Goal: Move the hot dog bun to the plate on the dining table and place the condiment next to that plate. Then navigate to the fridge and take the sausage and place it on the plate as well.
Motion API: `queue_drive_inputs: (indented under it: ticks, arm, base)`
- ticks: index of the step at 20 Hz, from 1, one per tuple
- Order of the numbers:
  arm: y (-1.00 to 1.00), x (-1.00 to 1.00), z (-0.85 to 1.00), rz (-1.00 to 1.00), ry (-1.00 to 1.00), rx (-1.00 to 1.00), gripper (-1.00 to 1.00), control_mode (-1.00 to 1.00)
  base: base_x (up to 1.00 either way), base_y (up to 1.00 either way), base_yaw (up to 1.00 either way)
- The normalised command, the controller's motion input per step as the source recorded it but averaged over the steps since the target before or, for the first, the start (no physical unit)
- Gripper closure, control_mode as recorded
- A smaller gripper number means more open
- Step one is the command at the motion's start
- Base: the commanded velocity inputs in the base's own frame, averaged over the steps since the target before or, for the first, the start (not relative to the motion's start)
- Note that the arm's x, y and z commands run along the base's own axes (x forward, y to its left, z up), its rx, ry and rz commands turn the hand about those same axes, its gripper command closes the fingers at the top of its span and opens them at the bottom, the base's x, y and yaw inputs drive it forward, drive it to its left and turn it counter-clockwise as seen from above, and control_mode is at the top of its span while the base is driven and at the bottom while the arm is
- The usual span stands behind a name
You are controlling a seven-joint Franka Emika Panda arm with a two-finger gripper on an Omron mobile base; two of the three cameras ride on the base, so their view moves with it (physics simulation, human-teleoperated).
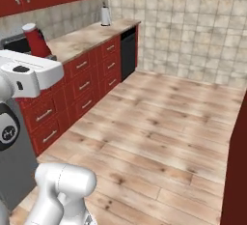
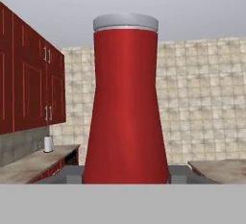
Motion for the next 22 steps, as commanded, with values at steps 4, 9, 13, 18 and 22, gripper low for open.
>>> queue_drive_inputs:
  ticks: [4,9,13,18,22]
  arm:
    - [0.0,0.0,0.0,0.0,0.0,0.0,1.0,1.0]
    - [0.0,0.0,0.0,0.0,0.0,0.0,1.0,1.0]
    - [0.0,0.0,0.0,0.0,0.0,0.0,1.0,1.0]
    - [0.0,0.0,0.0,0.0,0.0,0.0,1.0,1.0]
    - [0.0,0.0,0.0,0.0,0.0,0.0,1.0,1.0]
  base:
    - [1.0,0.57,-0.42]
    - [1.0,0.29,-0.35]
    - [1.0,0.0,-0.29]
    - [1.0,0.0,-0.33]
    - [1.0,0.07,-0.37]
